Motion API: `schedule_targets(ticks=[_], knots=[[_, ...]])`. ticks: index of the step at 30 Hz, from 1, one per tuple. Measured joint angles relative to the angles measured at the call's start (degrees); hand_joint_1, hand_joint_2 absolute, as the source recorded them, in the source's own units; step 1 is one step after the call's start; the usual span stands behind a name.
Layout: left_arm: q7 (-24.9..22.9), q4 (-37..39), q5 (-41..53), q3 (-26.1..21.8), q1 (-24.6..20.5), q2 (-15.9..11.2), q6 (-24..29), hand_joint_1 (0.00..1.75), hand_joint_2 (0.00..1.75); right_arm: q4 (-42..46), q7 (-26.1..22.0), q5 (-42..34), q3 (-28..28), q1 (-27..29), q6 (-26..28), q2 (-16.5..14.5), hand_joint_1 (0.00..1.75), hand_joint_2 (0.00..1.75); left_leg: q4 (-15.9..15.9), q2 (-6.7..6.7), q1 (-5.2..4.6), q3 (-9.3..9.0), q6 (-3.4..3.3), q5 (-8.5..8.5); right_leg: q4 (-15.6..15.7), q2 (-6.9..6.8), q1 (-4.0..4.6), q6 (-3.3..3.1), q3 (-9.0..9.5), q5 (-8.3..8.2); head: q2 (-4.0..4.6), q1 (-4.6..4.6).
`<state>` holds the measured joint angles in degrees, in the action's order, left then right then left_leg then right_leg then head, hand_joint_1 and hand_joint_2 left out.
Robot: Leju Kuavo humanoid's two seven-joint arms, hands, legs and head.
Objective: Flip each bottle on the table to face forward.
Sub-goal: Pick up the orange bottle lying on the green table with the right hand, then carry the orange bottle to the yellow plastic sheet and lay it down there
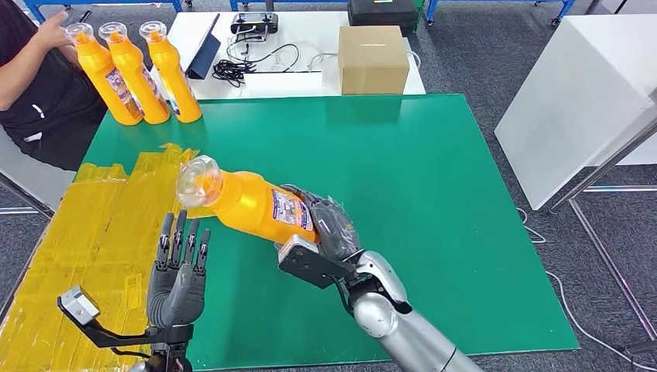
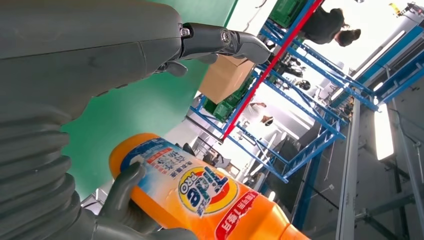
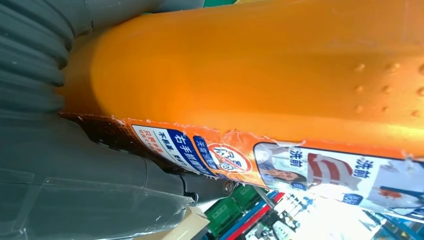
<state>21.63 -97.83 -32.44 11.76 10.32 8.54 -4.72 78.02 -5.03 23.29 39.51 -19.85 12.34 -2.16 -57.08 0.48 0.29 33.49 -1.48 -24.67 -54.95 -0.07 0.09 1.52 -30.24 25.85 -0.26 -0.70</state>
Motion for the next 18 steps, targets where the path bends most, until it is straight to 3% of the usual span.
schedule_targets(ticks=[8,18], knots=[[-0.31,0.0,0.05,0.3,-0.34,0.01,-0.26,0.0,1.75,-1.68,0.83,0.24,-0.51,-1.43,-2.88,-0.57,1.75,1.75,0.0,-0.01,0.01,0.0,0.0,0.0,0.0,0.0,0.0,0.0,0.01,0.0,0.0,-0.01],[-0.73,0.0,0.72,0.16,-1.06,0.1,-0.26,0.0,1.75,-7.26,4.76,2.45,4.25,-4.9,-9.59,-2.38,1.75,1.75,0.0,0.01,0.0,0.01,0.0,0.0,-0.01,0.0,0.0,0.0,0.0,0.0,0.0,-0.01]])
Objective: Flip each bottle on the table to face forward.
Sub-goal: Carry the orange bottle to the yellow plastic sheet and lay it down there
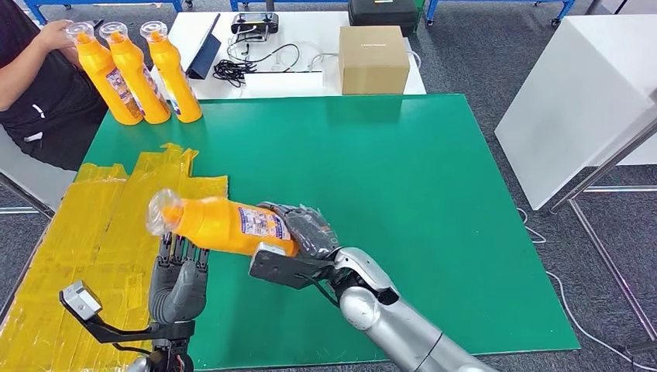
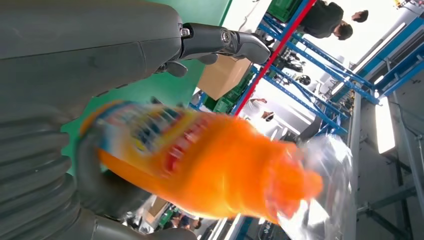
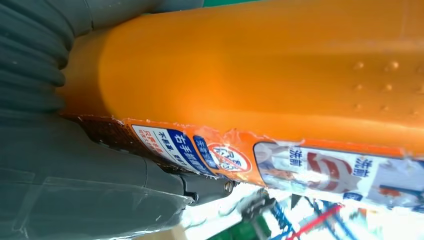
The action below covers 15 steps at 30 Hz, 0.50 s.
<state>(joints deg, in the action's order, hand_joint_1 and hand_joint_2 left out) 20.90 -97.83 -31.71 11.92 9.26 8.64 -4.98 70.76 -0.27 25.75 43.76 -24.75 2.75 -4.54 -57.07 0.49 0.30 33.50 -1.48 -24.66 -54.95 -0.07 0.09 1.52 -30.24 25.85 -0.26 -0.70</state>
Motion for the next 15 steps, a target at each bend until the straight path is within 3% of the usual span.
schedule_targets(ticks=[15], knots=[[-0.26,0.0,0.09,-0.08,-0.46,0.03,0.0,0.0,1.75,-4.73,0.27,0.2,2.85,-1.97,-0.86,-1.03,1.75,1.75,0.0,-0.01,0.0,0.0,0.0,0.0,0.0,0.0,0.0,0.0,0.0,0.0,0.0,0.0]])
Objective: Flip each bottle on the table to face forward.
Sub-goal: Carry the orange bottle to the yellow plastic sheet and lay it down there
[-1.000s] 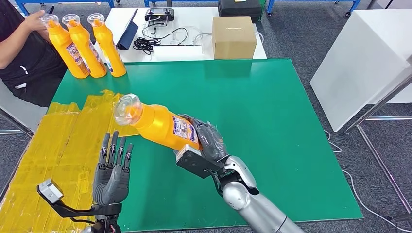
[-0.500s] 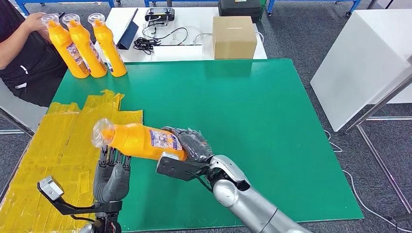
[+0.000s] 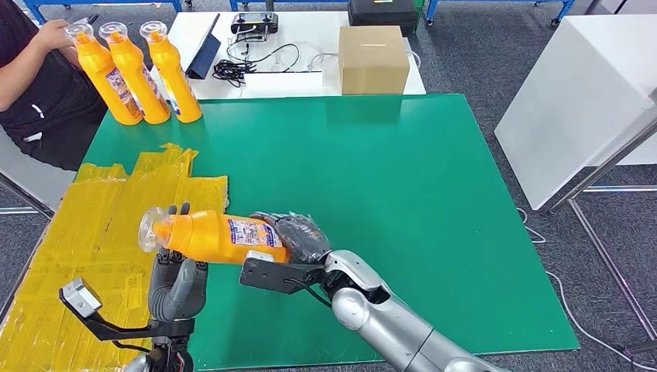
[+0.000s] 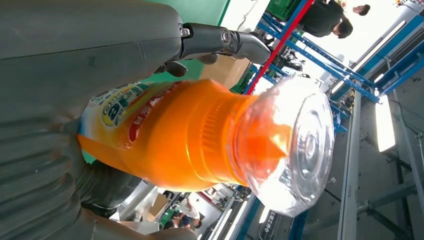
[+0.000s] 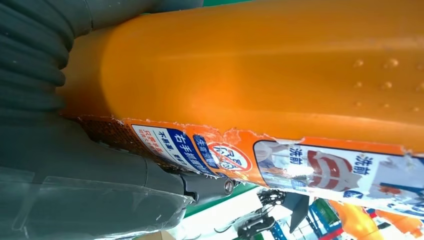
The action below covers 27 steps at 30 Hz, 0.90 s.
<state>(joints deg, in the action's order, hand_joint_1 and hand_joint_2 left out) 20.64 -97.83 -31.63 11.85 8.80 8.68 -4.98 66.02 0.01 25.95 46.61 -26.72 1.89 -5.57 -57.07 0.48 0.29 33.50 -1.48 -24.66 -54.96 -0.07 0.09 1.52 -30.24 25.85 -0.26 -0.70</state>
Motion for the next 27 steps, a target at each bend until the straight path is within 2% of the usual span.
schedule_targets(ticks=[12,19,22,23,26,27], knots=[[-0.2,0.0,0.22,-1.62,0.19,-0.01,0.43,0.0,1.75,-2.32,2.25,1.82,6.39,-2.05,-5.76,-1.15,1.75,1.75,0.01,-0.04,0.01,0.0,0.0,0.0,-0.01,0.01,0.01,0.0,-0.02,0.0,0.0,-0.01],[0.31,0.0,0.15,-3.53,1.58,-0.02,2.05,0.0,1.75,-2.24,3.99,2.43,12.59,-4.13,-8.64,-1.43,1.75,1.75,0.01,-0.08,0.01,0.0,0.0,0.0,-0.01,0.02,0.0,0.0,-0.05,0.0,0.0,-0.01],[1.21,0.0,0.21,-4.18,2.45,-0.02,1.9,0.09,1.75,-2.22,3.45,1.96,14.88,-5.06,-8.71,-0.91,1.75,1.75,0.0,-0.09,0.01,-0.01,0.0,0.0,-0.01,0.02,0.0,0.0,-0.05,0.0,0.0,-0.01],[1.4,-0.01,0.26,-4.36,2.65,-0.02,1.89,0.36,1.75,-2.22,3.23,1.85,15.48,-5.31,-8.71,-0.76,1.75,1.75,0.0,-0.09,0.01,-0.01,0.0,0.0,-0.01,0.02,0.0,0.0,-0.05,0.0,0.0,-0.01],[1.58,-0.15,0.36,-4.73,2.98,-0.02,1.99,1.58,1.75,-2.03,3.36,1.54,16.79,-5.8,-8.73,-0.63,1.75,1.75,0.0,-0.09,0.01,-0.01,0.0,0.0,-0.01,0.02,0.0,0.0,-0.05,0.0,0.0,-0.01],[1.58,-0.26,0.39,-4.84,3.01,-0.02,2.09,1.75,1.75,-1.92,3.61,1.39,17.13,-5.94,-8.75,-0.61,1.75,1.75,0.0,-0.09,0.01,-0.01,0.0,0.0,-0.01,0.02,0.0,0.0,-0.05,0.0,0.0,-0.01]])
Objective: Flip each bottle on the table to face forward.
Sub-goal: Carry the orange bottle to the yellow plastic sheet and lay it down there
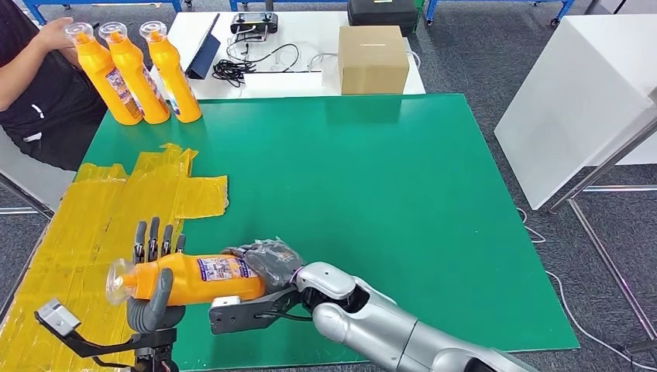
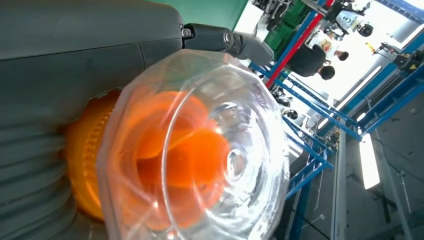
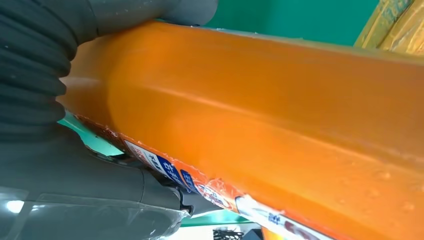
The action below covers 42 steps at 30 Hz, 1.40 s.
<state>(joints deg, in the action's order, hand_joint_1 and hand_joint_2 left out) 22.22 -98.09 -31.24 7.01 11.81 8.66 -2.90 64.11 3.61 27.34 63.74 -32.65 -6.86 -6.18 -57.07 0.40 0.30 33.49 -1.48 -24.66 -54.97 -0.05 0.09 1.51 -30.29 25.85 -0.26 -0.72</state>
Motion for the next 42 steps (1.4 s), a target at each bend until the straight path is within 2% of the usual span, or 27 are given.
schedule_targets(ticks=[23,30,31,32,34,35,36,39,42], knots=[[1.3,-0.19,0.1,-0.57,0.85,0.0,-0.2,1.75,1.75,0.15,-0.91,-1.06,2.87,-1.46,-0.11,1.28,1.75,1.75,0.0,-0.06,0.0,-0.01,0.0,0.0,0.0,0.01,0.0,0.0,-0.01,0.0,0.0,0.01],[1.19,-0.2,0.08,-0.69,0.76,0.0,-0.18,1.75,1.75,0.78,0.69,-1.61,3.2,-1.46,-0.13,1.23,1.75,1.75,0.0,-0.06,0.0,-0.01,0.0,0.0,0.0,0.01,0.0,0.0,-0.02,0.0,0.0,0.01],[1.15,-0.2,0.07,-0.69,0.75,0.0,-0.16,1.75,1.75,0.86,0.81,-1.71,3.19,-1.43,-0.07,1.25,1.48,1.75,0.0,-0.06,0.0,-0.01,0.0,0.0,0.0,0.02,0.0,0.0,-0.02,0.0,0.0,0.01],[1.13,-0.2,0.02,-0.69,0.74,0.0,-0.16,1.75,1.75,0.93,0.88,-1.76,3.16,-1.38,0.1,1.27,1.04,1.75,0.0,-0.06,0.0,-0.01,0.0,0.0,0.0,0.02,0.0,0.0,-0.02,0.0,0.0,0.01],[1.16,-0.24,-0.13,-0.69,0.59,0.0,-0.16,1.75,1.75,1.17,0.76,-1.55,3.1,-1.03,1.17,1.37,0.17,0.87,0.0,-0.05,0.0,-0.01,0.0,0.0,0.0,0.01,0.0,0.0,-0.02,0.0,0.0,0.01],[1.17,-0.27,-0.24,-0.7,0.4,0.0,-0.16,1.75,1.75,1.49,0.47,-1.13,3.06,-0.59,2.24,1.44,0.0,0.44,0.0,-0.04,0.0,-0.01,0.0,0.0,0.0,0.01,0.0,0.0,-0.01,0.0,0.0,0.0],[1.19,-0.33,-0.31,-0.72,0.19,0.0,-0.16,1.75,1.75,1.99,0.07,-0.6,2.95,0.05,3.58,1.52,0.0,0.0,0.0,-0.03,0.0,-0.01,0.0,0.0,0.0,0.01,0.0,0.0,-0.01,0.0,0.0,-0.02],[1.2,-0.74,-0.33,-0.72,-0.2,0.07,-0.16,1.75,1.75,4.31,-0.74,0.7,2.1,2.2,6.68,1.7,0.0,0.0,0.0,-0.06,0.0,0.0,0.0,0.0,0.0,0.02,0.0,0.0,-0.02,0.0,0.0,0.0],[1.19,-1.2,-0.32,-0.73,-0.49,0.17,-0.16,1.75,1.75,6.34,-0.39,1.3,1.22,3.35,6.95,1.83,0.0,0.0,0.0,-0.07,0.0,-0.01,0.01,-0.01,0.0,0.02,0.0,0.0,-0.03,0.0,0.0,0.0]])
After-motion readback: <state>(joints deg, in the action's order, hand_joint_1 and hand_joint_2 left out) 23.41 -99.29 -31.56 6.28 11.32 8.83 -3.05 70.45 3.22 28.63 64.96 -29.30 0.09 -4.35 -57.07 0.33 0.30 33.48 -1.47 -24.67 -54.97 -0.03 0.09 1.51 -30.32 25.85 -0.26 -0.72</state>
